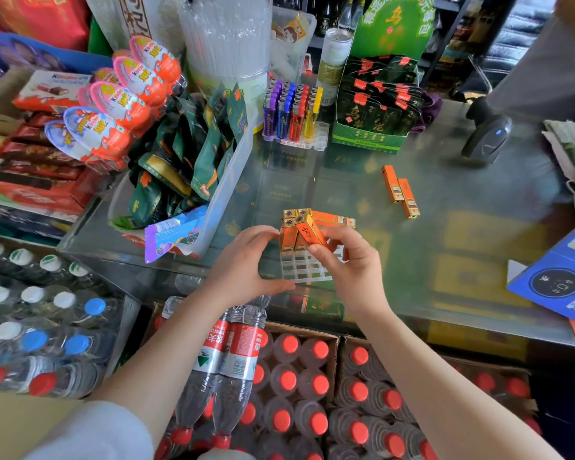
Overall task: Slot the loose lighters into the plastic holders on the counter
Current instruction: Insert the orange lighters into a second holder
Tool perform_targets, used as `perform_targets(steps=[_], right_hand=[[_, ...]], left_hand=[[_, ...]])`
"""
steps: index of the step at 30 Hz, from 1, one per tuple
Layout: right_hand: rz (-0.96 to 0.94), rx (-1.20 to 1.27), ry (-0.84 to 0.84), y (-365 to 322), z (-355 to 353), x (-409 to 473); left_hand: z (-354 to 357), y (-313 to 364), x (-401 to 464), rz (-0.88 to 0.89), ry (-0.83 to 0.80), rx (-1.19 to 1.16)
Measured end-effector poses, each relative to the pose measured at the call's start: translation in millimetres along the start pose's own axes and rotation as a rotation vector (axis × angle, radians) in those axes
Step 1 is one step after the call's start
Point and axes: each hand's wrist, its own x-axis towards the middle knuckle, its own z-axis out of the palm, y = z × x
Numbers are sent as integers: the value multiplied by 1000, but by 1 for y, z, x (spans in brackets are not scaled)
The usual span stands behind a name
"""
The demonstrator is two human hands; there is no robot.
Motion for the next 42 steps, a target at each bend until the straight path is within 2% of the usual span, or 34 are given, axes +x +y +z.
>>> perform_targets(steps=[3, 6, 8, 14, 19, 24, 27, 30, 34, 37, 39, 42], right_hand=[[31, 6, -29, 2, 5, -5], [93, 125, -70, 0, 10, -6], [70, 100, -91, 0, 12, -8], [-42, -301, -55, -3, 15, -6], [-225, -642, -140, -13, 15, 0], [-198, -850, -144, -20, 18, 3], [-47, -841, -206, -23, 23, 0], [74, -786, -146, -28, 22, -2], [75, -700, -41, -38, 23, -2], [73, -666, -46, -44, 26, 3], [80, -518, -17, -42, 21, 7], [89, -332, 150, -25, 0, 19]], left_hand=[[-1, 1, 0, -7, 9, 14], [-1, 1, -1, -3, 11, 22], [-1, 1, -1, -7, 8, 32], [1, -1, 0, -4, 23, 31], [0, 1, 0, -26, 5, 39], [-1, 2, -1, -43, -4, 9], [-2, 3, -1, -45, -18, 10], [-2, 4, -1, -50, -20, 7], [-3, 6, -2, -46, -11, -19], [-2, 6, -2, -49, -8, -8], [-2, 5, -1, -55, -19, -5], [-1, 2, 0, -36, -16, 12]])
